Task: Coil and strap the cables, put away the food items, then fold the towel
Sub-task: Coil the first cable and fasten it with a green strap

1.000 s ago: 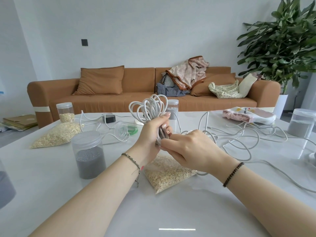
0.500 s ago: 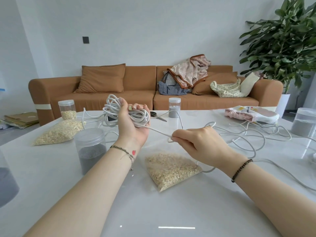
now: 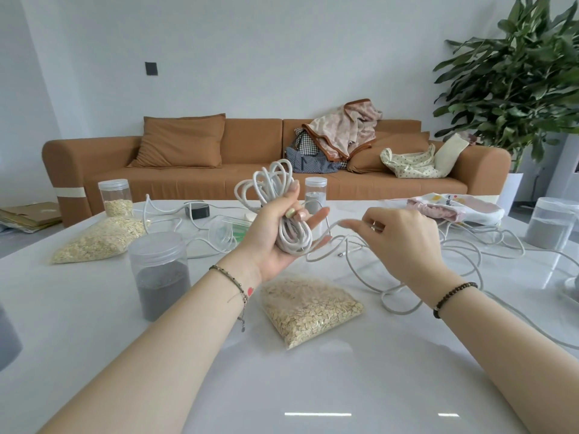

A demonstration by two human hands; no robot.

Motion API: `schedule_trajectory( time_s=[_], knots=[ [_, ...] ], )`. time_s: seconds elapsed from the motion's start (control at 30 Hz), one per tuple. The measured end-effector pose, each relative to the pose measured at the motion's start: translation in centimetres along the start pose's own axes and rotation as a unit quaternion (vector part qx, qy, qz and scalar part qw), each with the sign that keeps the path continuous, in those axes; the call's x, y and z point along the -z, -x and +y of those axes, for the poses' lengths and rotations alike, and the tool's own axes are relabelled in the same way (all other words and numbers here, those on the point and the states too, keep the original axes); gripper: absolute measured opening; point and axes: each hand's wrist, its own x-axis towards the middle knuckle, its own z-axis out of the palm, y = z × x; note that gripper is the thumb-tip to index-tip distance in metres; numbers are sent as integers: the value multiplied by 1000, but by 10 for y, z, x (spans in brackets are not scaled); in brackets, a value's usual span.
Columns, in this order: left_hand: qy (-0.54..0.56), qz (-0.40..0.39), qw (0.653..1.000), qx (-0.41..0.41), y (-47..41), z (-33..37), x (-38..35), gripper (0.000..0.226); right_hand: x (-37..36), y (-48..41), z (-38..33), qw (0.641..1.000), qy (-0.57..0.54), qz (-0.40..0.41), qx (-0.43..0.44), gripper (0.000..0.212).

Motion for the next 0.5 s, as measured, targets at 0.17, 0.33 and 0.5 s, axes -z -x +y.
schedule_trajectory(
  time_s=[0.17,0.33,0.5],
  knots=[
    [-90,34,993,63,4,-15,-7,15,4,-6,4,997,-54,48,-26,62],
    [-138,16,985,104,2,-24,-8,29,11,-6,5,993,-87,72,47,56],
    [-155,-11,979,130,4,-25,-8,28,10,-6,3,986,-153,1,61,34]
  ],
)
